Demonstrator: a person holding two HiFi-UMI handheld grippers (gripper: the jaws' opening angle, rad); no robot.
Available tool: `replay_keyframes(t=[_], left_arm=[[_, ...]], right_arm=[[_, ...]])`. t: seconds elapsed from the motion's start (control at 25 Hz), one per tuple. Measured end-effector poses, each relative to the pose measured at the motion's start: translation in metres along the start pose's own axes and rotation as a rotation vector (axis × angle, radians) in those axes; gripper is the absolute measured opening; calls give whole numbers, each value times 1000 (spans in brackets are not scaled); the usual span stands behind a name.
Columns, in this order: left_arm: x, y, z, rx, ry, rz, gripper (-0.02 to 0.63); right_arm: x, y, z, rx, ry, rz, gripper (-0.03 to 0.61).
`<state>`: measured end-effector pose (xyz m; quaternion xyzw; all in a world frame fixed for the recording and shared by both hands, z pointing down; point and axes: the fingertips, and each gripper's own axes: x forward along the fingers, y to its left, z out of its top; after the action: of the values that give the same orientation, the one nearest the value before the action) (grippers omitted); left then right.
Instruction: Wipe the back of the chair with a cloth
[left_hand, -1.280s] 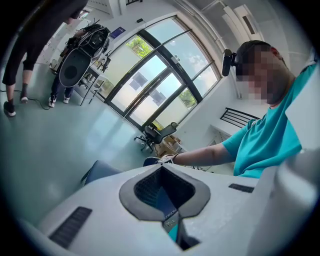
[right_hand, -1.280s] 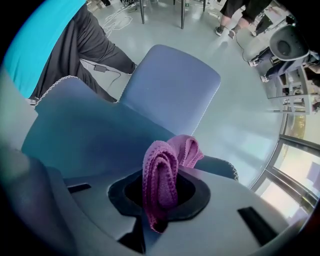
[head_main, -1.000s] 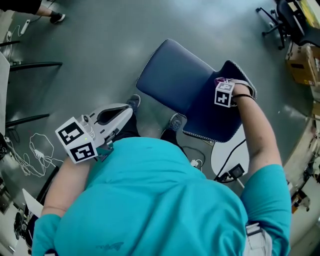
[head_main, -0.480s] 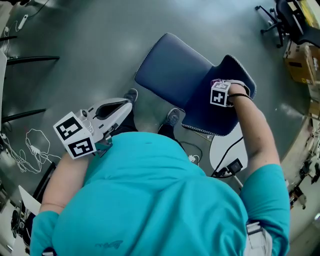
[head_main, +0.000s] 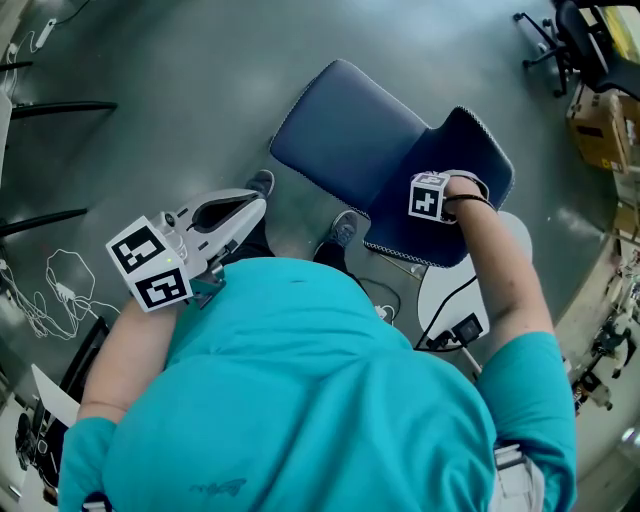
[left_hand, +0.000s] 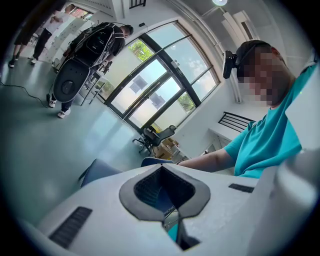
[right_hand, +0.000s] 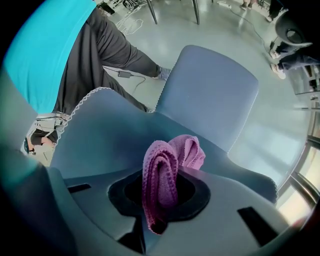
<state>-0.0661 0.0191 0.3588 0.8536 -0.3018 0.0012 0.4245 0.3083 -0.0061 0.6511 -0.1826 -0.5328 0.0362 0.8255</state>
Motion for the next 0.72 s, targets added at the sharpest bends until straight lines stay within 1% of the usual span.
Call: replay_keyframes(t=[0.2, 0.36, 0.72], left_arm=[[0, 0, -1, -5, -5, -3, -6], [0, 0, -2, -9, -7, -8, -6], [2, 3, -3, -17, -8, -13, -6]], right_arm=[[3, 15, 10, -4, -5, 38, 60], [6, 23, 16, -11, -3, 48, 60], [8, 53, 43, -11, -52, 111, 60]])
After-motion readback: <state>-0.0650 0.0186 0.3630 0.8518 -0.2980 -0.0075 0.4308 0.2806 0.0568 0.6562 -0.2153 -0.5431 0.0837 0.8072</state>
